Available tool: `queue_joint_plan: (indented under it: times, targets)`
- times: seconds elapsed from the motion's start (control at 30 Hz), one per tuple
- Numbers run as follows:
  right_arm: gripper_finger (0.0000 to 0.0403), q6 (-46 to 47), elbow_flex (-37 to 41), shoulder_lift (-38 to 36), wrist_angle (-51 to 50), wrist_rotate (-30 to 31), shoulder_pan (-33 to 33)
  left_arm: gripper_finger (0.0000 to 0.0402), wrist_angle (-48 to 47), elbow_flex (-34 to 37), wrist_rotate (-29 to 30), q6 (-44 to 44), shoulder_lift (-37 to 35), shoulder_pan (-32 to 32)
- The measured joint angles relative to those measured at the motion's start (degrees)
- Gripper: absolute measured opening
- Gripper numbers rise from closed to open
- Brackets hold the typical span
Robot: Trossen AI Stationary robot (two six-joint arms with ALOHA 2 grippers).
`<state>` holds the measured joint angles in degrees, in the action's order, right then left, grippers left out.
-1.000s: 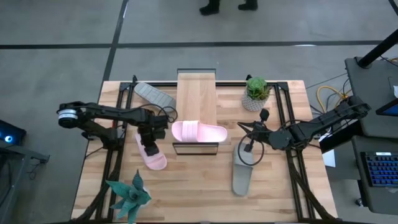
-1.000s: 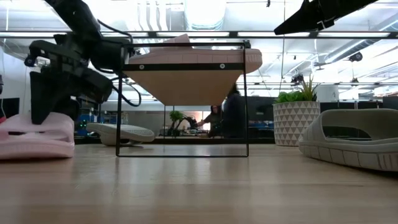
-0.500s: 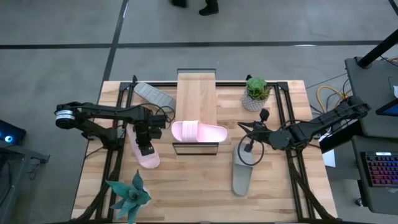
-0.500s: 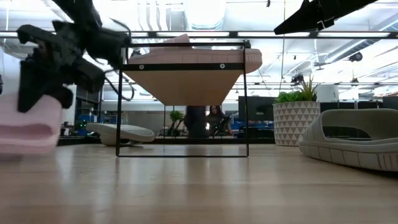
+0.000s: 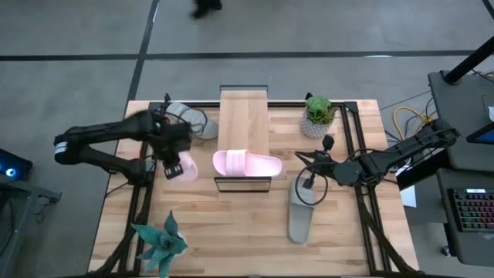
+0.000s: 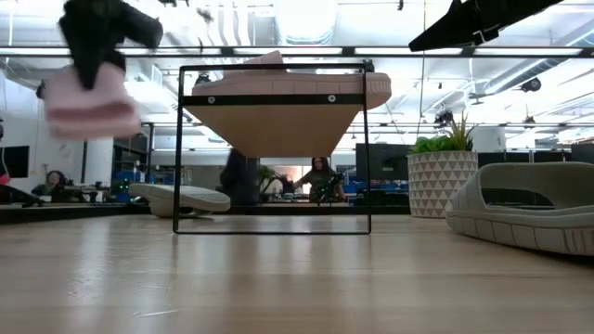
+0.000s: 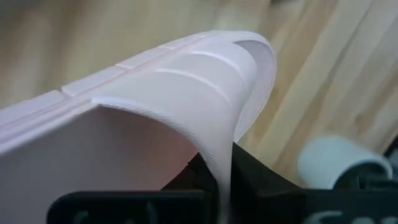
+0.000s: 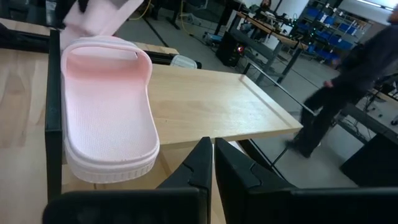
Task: Pick and place slides into the shelf
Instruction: Put the pink slipper on the shelf
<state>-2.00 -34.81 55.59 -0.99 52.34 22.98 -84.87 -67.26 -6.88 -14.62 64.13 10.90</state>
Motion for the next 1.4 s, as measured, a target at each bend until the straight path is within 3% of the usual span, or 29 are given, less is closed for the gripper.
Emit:
queue_joint_plan:
  times: [0.33, 0.63, 0.8, 0.97, 1.1, 1.23, 1.4]
  targets:
    - [0.0009, 0.00, 0.00, -0.11, 0.39, 0.00, 0.00, 0.0000, 3.28, -14.24, 18.56, 3.22, -8.37, -0.02]
    - [0.0009, -5.82, 0.00, -0.13, 7.44, 0.03, 0.00, 0.0000, 30.09, -11.09, 29.53, 8.70, -13.01, -0.02]
    - [0.0015, -18.02, 0.00, -0.13, 19.79, -0.53, 0.00, 0.0000, 41.80, -8.49, 28.01, 12.35, -10.97, -0.16]
    - [0.0059, -28.56, -0.17, -0.13, 29.41, -3.71, -1.07, 0.0000, 51.59, -5.83, 23.79, 18.69, -6.55, -0.82]
    - [0.0118, -28.82, -2.87, -0.13, 30.19, -3.76, -2.99, 0.0000, 57.90, -5.32, 21.38, 24.58, -2.73, -0.94]
    - [0.0174, -26.51, -5.99, -0.04, 29.61, -7.76, -5.48, 0.0000, 66.60, -5.34, 16.67, 27.22, 1.03, -0.90]
    - [0.0216, -25.39, -8.07, -0.02, 29.55, -11.82, -8.21, 0.0000, 75.05, -5.34, 10.10, 29.91, 4.95, -0.90]
